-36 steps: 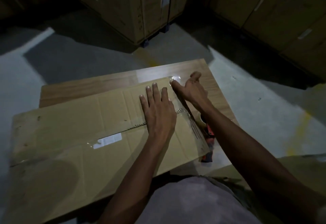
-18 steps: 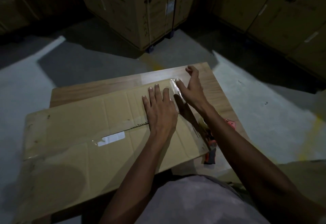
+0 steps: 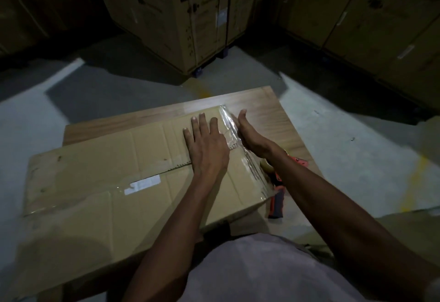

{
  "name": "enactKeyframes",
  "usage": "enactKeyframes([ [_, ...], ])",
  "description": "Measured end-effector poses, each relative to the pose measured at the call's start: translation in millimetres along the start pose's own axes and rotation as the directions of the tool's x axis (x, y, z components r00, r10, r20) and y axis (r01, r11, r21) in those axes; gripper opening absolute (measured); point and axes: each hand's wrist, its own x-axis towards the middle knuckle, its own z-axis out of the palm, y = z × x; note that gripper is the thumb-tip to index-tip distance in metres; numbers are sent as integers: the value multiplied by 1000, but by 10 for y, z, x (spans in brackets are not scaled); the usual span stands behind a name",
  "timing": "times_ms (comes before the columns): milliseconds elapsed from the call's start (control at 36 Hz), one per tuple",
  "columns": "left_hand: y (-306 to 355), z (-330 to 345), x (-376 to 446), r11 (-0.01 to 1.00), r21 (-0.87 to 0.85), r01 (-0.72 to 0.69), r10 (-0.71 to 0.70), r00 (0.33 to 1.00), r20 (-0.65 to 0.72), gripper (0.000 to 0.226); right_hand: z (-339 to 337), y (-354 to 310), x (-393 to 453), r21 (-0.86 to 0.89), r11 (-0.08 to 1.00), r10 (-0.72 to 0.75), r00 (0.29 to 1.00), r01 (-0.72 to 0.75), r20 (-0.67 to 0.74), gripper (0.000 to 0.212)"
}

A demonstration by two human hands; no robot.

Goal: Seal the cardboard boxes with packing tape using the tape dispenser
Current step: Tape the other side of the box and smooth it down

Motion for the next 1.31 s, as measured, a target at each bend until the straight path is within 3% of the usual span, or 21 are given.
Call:
enactKeyframes([
  [83,-8,7,-1,1000,-4,1,-1,1000,0,52,-93,137,-51,-79,994,70,998,-70,-9,110],
  [167,-13,27,5,1000,-18,3,-3,1000,-12,52,-127,174,-109,-4,996,90,989,-91,-117,119],
  [333,-36,72,8,1000,-11,-14,14,1000,-23,50,-165,-26,-273,128,987,-73,979,98,-192,129],
  [500,-27,80,13,1000,-16,1,-1,999,-42,49,14,107,-706,135,988,-47,972,79,-229,108],
  [583,-28,76,10,1000,-12,0,-1,999,-45,48,7,241,-897,115,993,29,952,6,-305,89],
  [667,-29,84,3,1000,-18,1,-2,999,-48,47,-30,368,-1064,184,980,143,918,-78,-370,55],
  [778,-41,88,4,1000,-10,-10,9,998,-59,46,-92,563,-1298,192,970,208,917,-149,-341,31],
  [917,-37,85,2,1000,-26,-12,10,998,-55,45,-92,688,-1537,282,944,250,928,-171,-277,23],
  [1139,-34,74,-4,999,-44,-13,11,998,-61,44,-46,755,-1685,446,887,240,944,-119,-225,30],
  [1306,-31,62,-16,999,-32,-18,15,998,-66,43,-55,856,-1718,613,788,193,969,-57,-157,50],
])
